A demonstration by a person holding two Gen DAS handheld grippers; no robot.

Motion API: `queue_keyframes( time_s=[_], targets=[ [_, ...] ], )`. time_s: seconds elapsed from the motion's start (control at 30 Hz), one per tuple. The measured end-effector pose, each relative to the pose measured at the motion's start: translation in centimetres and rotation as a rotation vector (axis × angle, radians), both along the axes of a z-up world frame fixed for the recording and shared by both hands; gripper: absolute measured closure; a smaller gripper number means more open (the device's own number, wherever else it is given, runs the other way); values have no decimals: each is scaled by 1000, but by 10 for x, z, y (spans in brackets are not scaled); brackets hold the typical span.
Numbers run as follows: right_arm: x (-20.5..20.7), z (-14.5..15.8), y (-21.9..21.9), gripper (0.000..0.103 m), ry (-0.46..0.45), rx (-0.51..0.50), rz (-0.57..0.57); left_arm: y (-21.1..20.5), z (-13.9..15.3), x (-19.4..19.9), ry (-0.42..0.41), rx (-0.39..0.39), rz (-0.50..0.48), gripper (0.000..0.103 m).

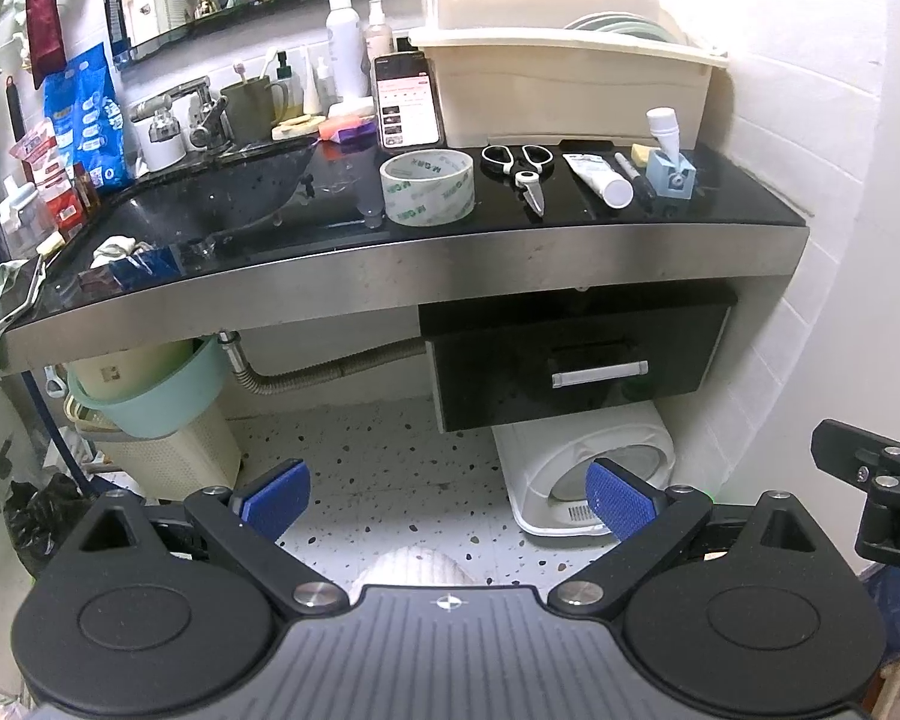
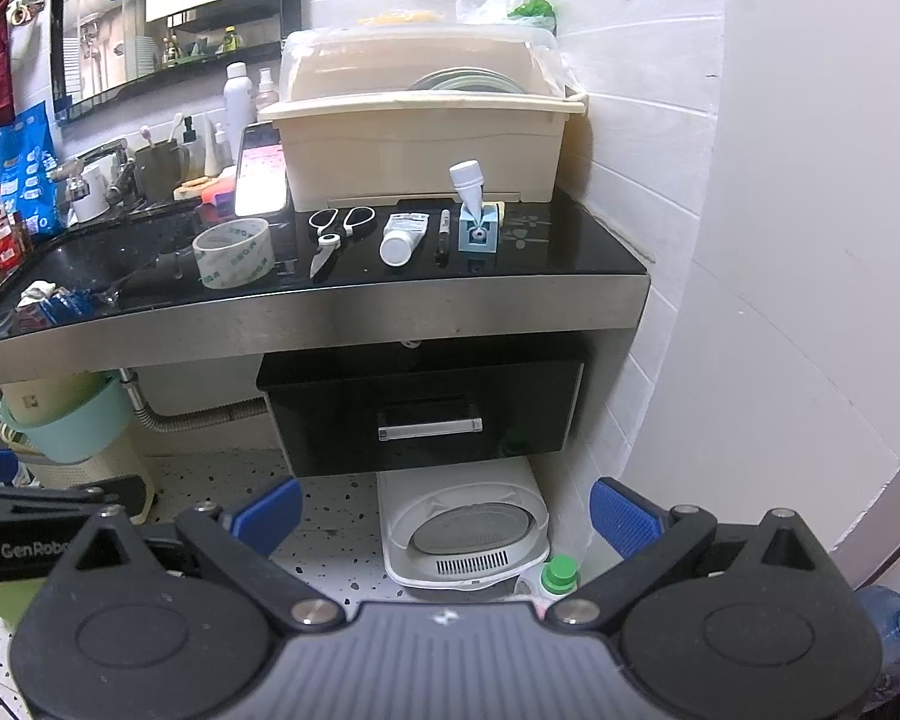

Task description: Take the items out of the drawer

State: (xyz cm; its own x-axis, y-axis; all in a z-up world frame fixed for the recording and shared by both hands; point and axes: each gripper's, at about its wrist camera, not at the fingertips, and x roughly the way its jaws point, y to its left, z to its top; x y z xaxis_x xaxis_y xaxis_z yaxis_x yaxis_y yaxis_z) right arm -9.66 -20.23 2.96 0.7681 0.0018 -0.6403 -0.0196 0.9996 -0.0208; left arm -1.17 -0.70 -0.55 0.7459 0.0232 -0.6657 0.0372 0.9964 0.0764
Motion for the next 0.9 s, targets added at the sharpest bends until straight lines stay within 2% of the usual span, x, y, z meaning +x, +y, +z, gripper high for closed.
queue_keyframes(
  time_s=[0.57,0.9],
  targets=[
    [5,-9,-7,0,15,43,1,-2,-12,5,17,-14,-6,3],
    [19,-31,-16,0,8,143,61,-2,-30,16,33,-11,-1,3]
  ],
)
